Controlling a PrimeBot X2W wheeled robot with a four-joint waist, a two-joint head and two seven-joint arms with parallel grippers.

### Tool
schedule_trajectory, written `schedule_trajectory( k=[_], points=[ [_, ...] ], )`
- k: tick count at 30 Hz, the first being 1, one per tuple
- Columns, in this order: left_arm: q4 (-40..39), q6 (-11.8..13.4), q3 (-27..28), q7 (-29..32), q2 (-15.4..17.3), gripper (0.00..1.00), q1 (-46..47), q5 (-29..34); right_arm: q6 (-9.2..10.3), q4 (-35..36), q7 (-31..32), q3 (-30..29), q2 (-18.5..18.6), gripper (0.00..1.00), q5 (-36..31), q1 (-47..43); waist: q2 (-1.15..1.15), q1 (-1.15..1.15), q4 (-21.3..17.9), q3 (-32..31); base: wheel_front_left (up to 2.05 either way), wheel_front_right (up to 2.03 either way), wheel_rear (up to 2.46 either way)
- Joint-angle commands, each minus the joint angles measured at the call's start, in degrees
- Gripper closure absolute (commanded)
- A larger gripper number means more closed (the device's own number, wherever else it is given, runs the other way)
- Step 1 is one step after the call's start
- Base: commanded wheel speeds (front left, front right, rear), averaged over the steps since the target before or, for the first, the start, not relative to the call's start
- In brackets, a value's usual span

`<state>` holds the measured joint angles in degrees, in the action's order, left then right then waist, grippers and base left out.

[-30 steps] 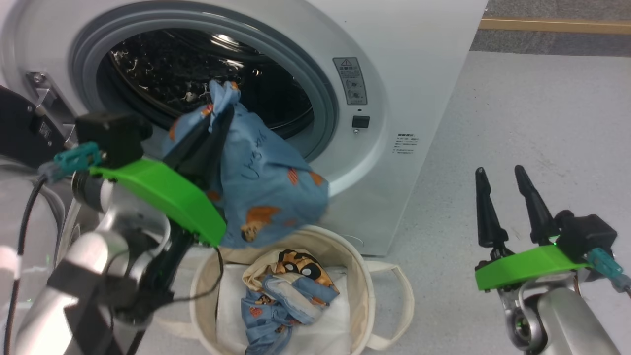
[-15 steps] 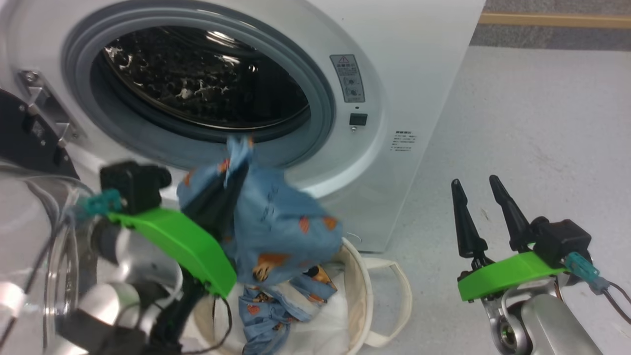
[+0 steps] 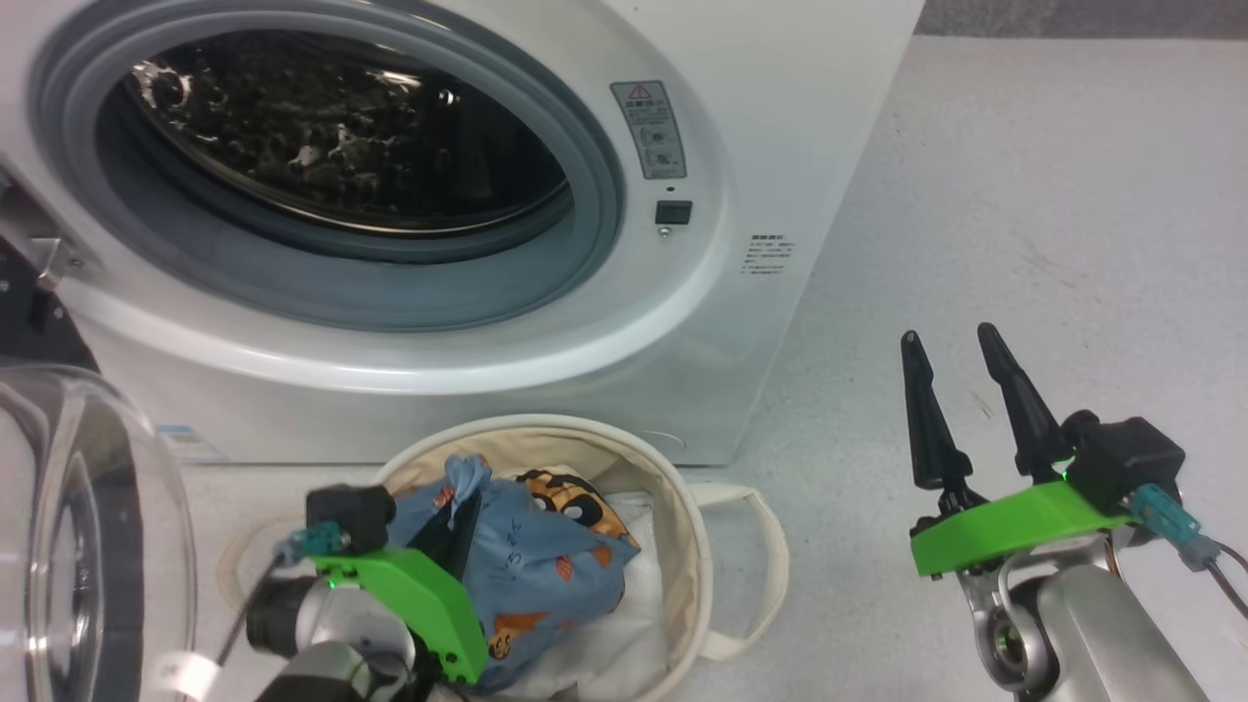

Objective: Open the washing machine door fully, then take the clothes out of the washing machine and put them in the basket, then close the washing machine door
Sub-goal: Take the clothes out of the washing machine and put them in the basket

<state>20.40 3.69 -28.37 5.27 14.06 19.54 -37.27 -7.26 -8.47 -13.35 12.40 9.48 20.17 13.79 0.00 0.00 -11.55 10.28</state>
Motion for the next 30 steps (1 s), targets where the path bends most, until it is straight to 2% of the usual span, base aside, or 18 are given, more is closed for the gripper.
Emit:
schedule_trajectory(
  k=[1,6,8,9,10,14,19,23,30],
  points=[
    [1.84,-0.94,1.34,-2.77,-0.25,1.00,3.81,1.20,-0.23,2.18,0.10,1.02,-0.11,0.00,-0.63,1.55,0.00,0.00,-0.57,0.56,0.00,0.00,0.00],
    [18.91,-5.56,0.53,-14.63,-4.46,1.00,7.43,2.34,-0.23,2.12,-0.04,1.48,-0.52,0.00,-0.52,2.09,0.00,0.00,-1.75,1.79,0.00,0.00,0.00],
    [25.89,-6.73,0.26,-16.96,-5.72,1.00,9.06,2.59,-0.23,1.98,-0.12,1.74,-0.61,0.00,-0.47,2.37,0.00,0.00,-2.16,2.11,0.00,0.00,0.00],
    [29.11,-7.41,0.00,-17.35,-6.39,0.42,9.78,2.49,-0.23,1.89,-0.16,1.81,-0.60,0.00,-0.47,2.50,0.00,0.00,-2.31,2.21,0.00,0.00,0.00],
    [32.22,-7.82,-0.16,-17.52,-6.94,0.01,10.43,2.33,-0.23,1.81,-0.19,1.85,-0.57,0.00,-0.47,2.62,0.00,0.00,-2.44,2.34,0.00,0.00,0.00],
    [39.98,-9.18,-1.14,-18.88,-8.51,0.00,12.95,2.58,-0.23,1.65,-0.40,1.88,-0.52,0.00,-0.32,3.00,0.00,0.00,-2.46,2.58,0.00,0.00,0.00],
    [41.49,-10.24,-2.53,-20.14,-9.53,0.00,15.18,4.29,-0.23,1.29,-0.67,1.94,-0.46,0.00,-0.12,3.00,0.00,0.00,-1.02,2.38,0.00,0.00,0.00],
    [37.01,-10.01,-1.53,-20.24,-9.62,0.00,16.24,6.33,-0.23,0.88,-0.82,2.37,-0.35,0.00,-0.02,2.90,0.00,0.00,0.63,1.49,0.00,0.00,0.00],
    [27.33,-7.01,1.80,-20.25,-8.31,0.00,16.13,9.63,-0.23,-0.07,-0.97,3.91,-0.34,0.00,0.49,2.53,0.00,0.00,3.00,-0.93,0.00,0.00,0.00]
  ],
)
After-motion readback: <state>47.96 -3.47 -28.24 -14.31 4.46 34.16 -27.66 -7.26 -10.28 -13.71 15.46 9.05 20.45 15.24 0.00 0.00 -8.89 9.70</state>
